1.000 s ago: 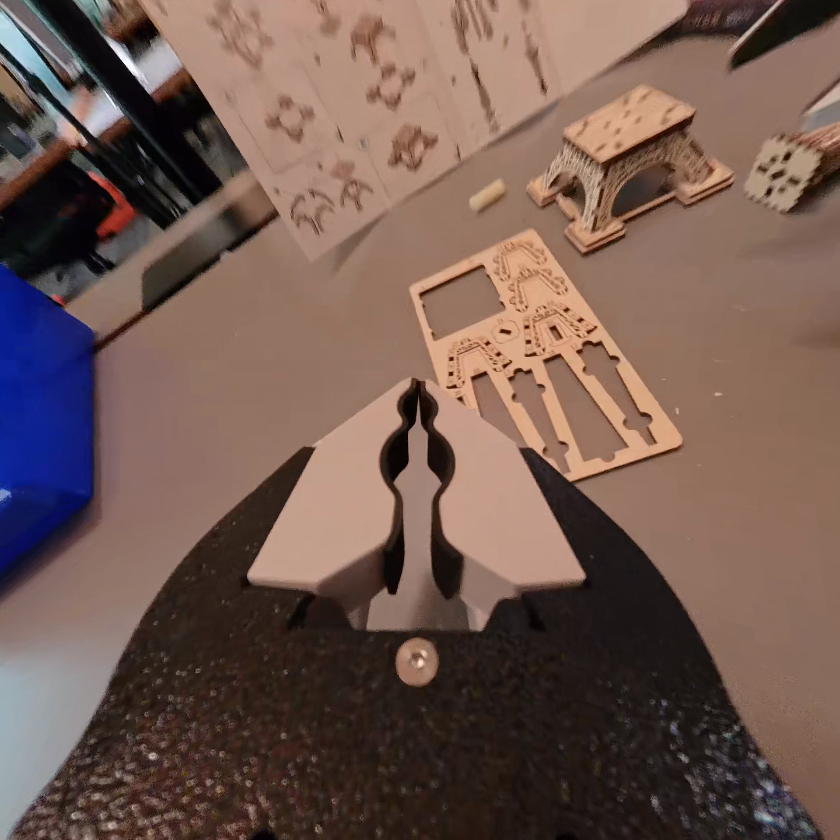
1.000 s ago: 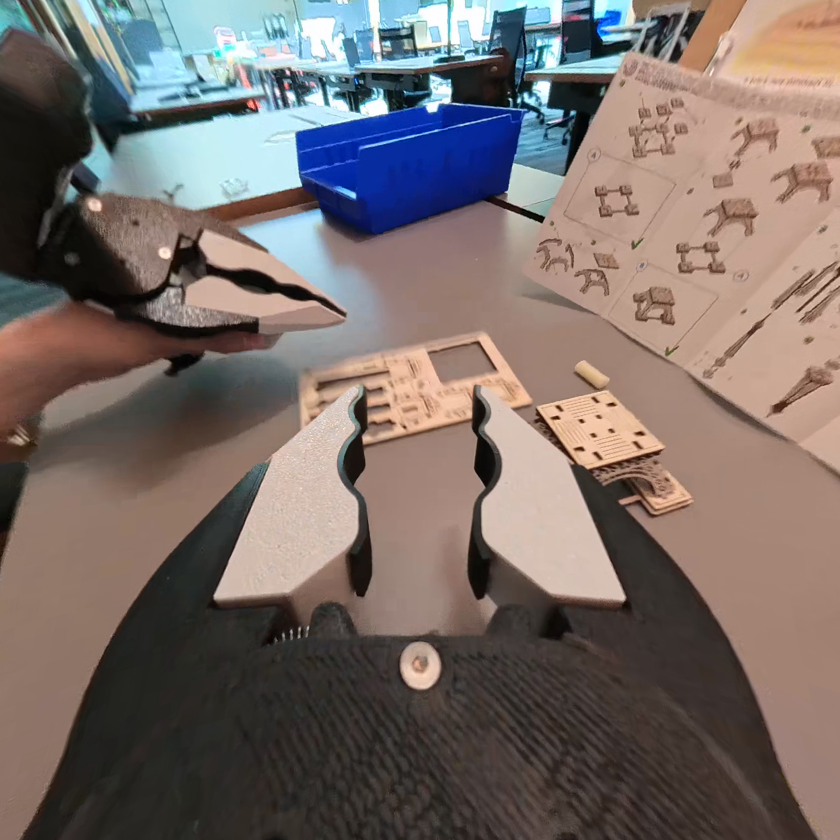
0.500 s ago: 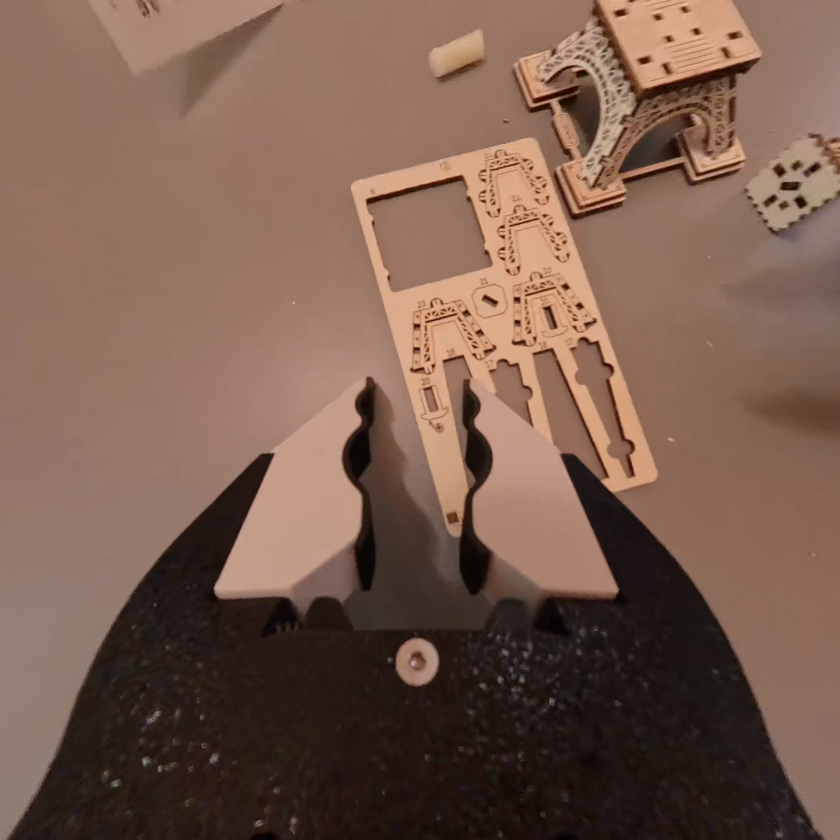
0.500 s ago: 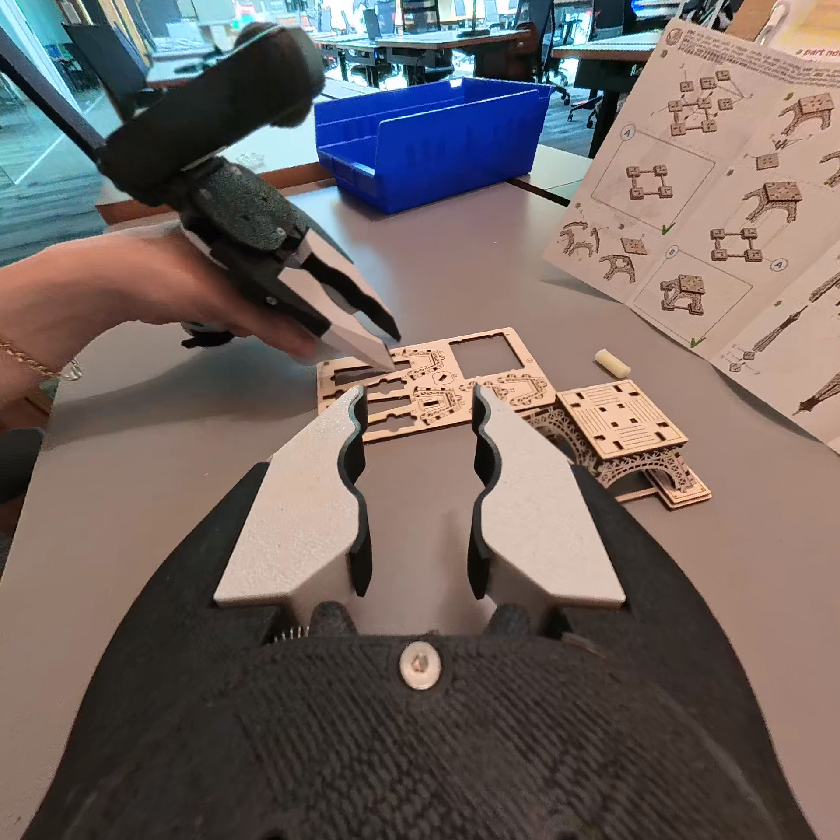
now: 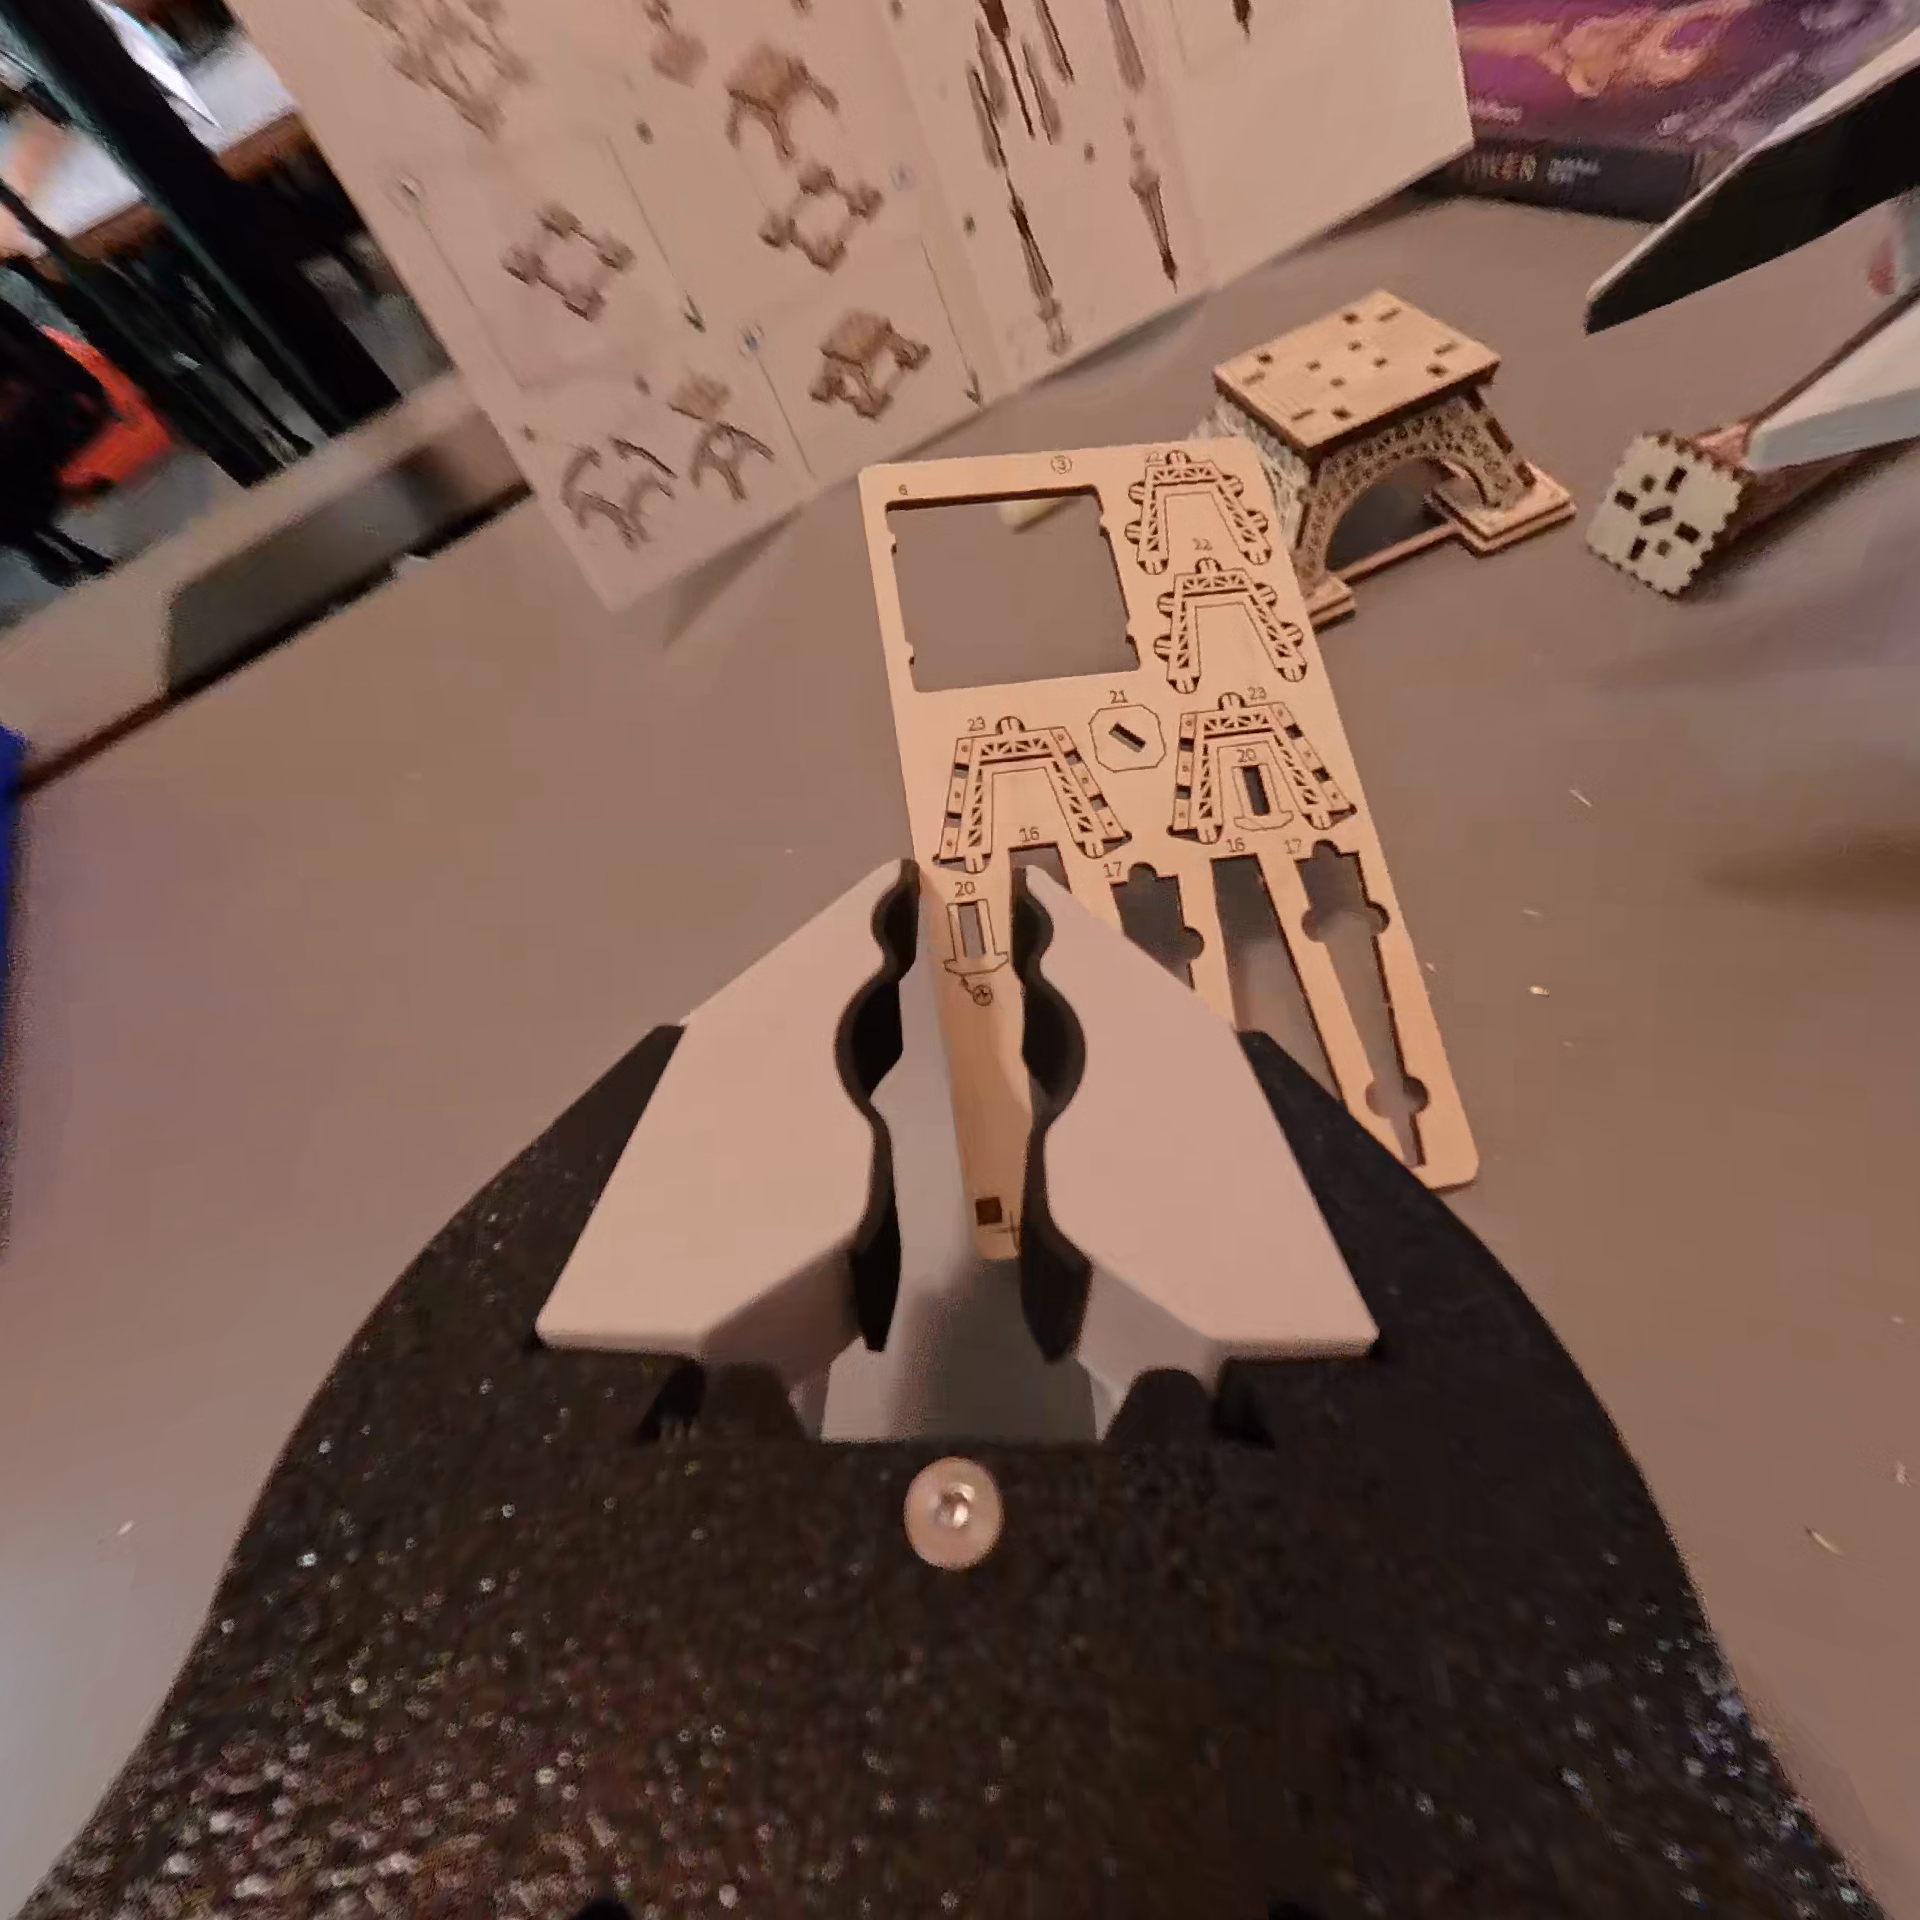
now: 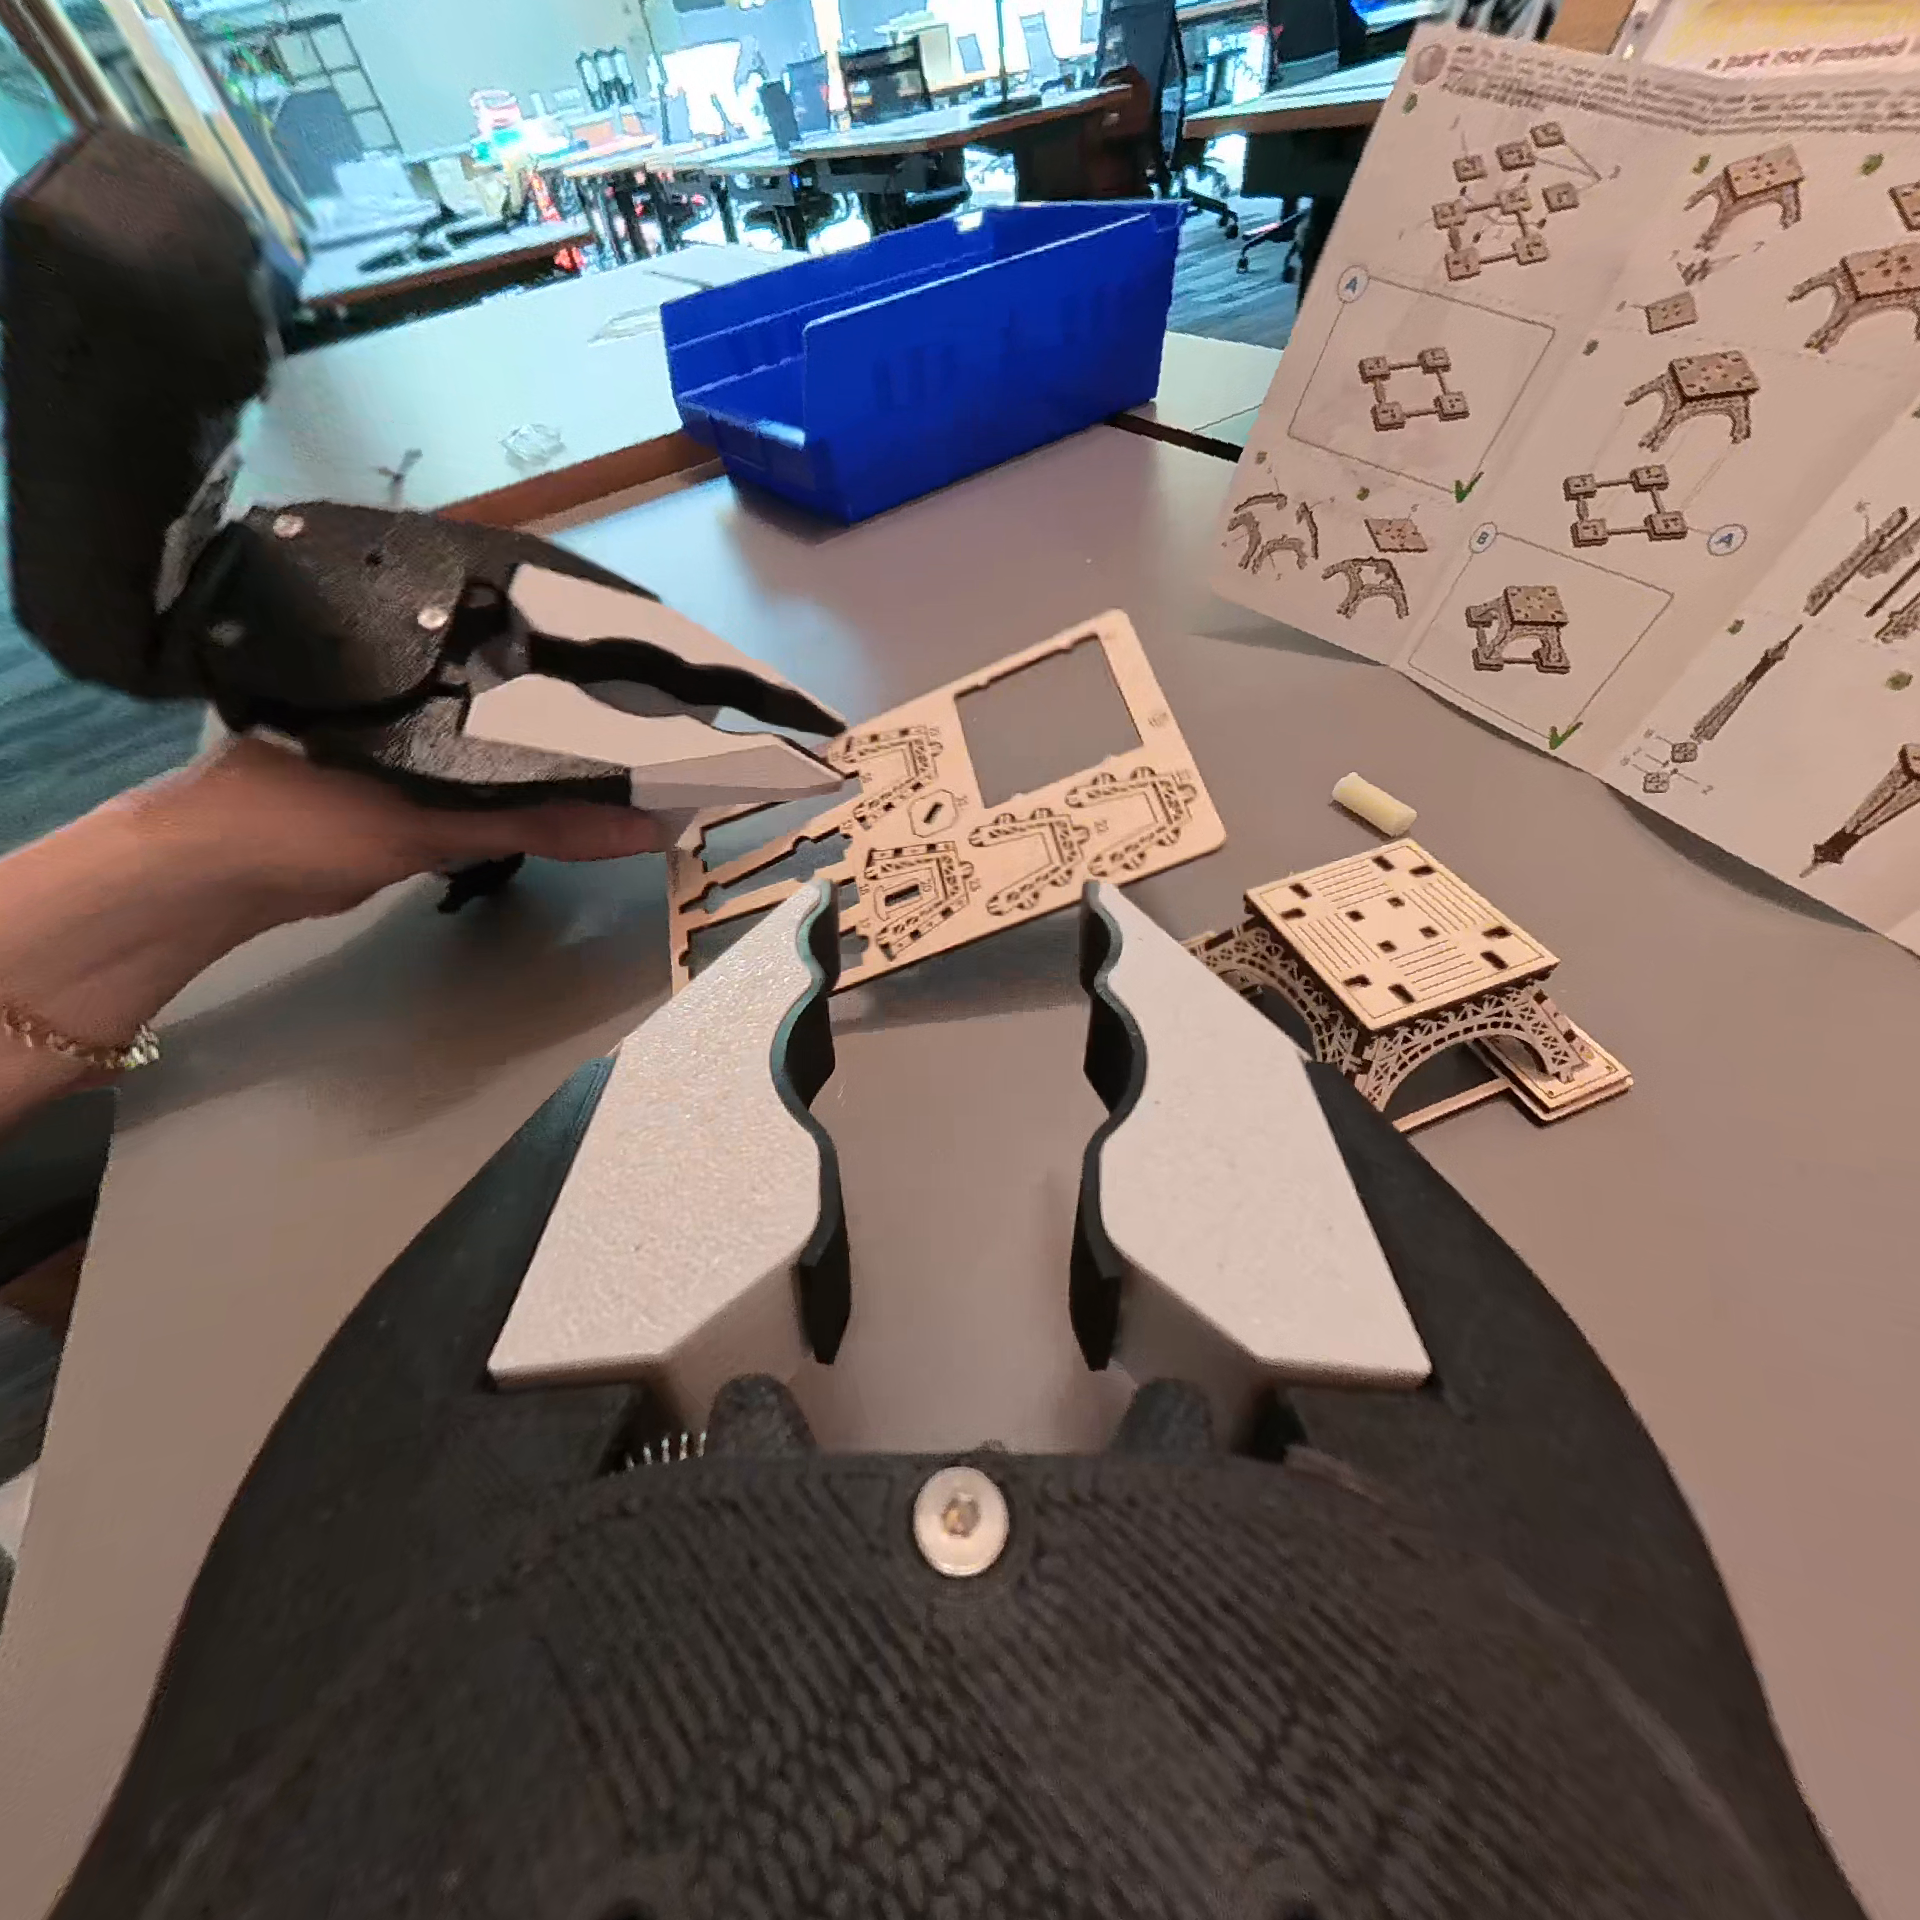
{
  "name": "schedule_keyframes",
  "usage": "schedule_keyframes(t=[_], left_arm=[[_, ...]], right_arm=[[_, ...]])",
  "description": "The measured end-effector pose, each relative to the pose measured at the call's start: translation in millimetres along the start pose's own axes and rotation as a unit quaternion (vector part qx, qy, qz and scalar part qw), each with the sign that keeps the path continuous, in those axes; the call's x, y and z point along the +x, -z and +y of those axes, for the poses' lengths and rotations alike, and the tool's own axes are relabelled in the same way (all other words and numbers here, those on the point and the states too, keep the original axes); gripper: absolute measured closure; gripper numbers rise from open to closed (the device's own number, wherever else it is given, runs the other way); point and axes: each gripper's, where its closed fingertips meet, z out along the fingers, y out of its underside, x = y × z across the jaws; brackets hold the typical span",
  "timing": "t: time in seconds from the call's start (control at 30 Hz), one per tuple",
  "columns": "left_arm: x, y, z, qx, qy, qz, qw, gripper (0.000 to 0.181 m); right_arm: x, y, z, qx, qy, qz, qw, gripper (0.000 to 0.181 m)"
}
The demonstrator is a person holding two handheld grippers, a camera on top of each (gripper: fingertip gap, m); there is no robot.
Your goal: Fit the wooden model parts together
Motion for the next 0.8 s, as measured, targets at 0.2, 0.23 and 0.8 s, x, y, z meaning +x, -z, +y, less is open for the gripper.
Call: schedule_keyframes(t=[0.2, 0.23, 0.8], left_arm=[[-8, 22, -20, 0.071, 0.036, -0.033, 0.996, 0.165], [-7, 26, -24, 0.083, 0.039, -0.033, 0.995, 0.165], [26, 51, -59, 0.150, 0.075, 0.082, 0.983, 0.152]], right_arm=[[9, -9, -5, 0.005, -0.084, -0.005, 0.996, 0.136], [7, -11, -8, 0.010, -0.102, -0.016, 0.995, 0.135], [5, -14, -37, 0.078, -0.259, -0.194, 0.943, 0.181]])
